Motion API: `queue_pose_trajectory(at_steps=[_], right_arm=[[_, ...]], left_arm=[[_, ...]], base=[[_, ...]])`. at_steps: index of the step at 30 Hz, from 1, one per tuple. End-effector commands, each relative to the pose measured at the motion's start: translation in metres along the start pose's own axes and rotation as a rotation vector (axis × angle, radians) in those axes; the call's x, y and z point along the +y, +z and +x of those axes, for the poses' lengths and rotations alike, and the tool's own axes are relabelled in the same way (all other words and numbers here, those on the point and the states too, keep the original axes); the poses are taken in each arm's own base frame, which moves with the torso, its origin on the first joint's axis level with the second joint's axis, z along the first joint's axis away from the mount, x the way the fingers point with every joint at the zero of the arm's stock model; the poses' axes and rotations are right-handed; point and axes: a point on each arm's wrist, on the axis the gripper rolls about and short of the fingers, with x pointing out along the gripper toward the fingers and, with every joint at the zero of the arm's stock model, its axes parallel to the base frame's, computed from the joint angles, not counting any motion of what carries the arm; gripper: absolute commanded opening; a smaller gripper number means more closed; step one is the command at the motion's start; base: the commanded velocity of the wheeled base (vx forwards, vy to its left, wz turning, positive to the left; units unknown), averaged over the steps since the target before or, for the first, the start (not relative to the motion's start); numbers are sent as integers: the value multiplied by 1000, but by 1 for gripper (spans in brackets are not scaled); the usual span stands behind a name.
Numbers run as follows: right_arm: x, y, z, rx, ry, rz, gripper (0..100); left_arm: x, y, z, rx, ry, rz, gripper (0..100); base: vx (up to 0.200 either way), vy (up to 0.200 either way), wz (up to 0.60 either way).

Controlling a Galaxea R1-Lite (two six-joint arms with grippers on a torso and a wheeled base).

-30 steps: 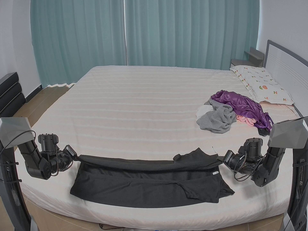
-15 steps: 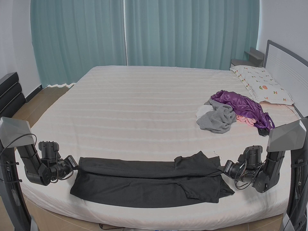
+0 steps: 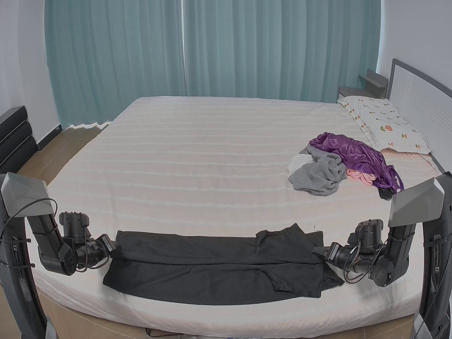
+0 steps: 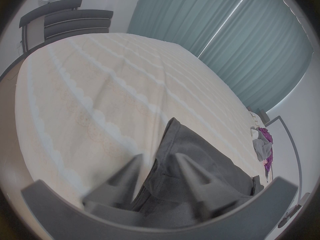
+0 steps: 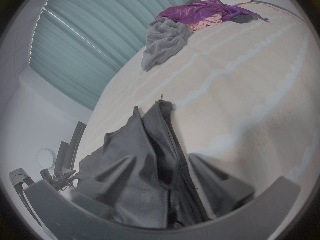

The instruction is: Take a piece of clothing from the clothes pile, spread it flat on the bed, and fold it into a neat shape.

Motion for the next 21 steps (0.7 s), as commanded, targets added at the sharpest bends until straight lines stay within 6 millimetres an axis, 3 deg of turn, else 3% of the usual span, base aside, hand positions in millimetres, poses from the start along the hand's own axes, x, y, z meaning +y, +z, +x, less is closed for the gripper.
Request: queue_pose_trajectory(at_steps=[1, 8, 11, 13, 14, 15, 21], right_arm=[[6, 7, -5, -33, 30, 2, 100], [14, 17, -7, -75, 65, 26, 100], [17, 30, 10, -112, 94, 72, 100], [17, 30, 10, -112, 94, 72, 100], [15, 32, 22, -122, 97, 82, 100], [13, 32, 26, -122, 95, 83, 100], [7, 32, 36, -123, 84, 87, 100]], left_arm=[[-3, -2, 1, 5, -6, 6, 100], [-10, 11, 3, -43, -35, -4, 100], [-22, 31, 16, -107, -79, -19, 100], [-22, 31, 16, -107, -79, -19, 100], [-30, 33, 34, -103, -96, -5, 100], [-32, 33, 40, -103, -99, 0, 100], [-31, 23, 57, -66, -75, 16, 100]], base=[[0, 0, 0], [0, 0, 0], [0, 0, 0], [0, 0, 0], [0, 0, 0], [0, 0, 0], [0, 0, 0]])
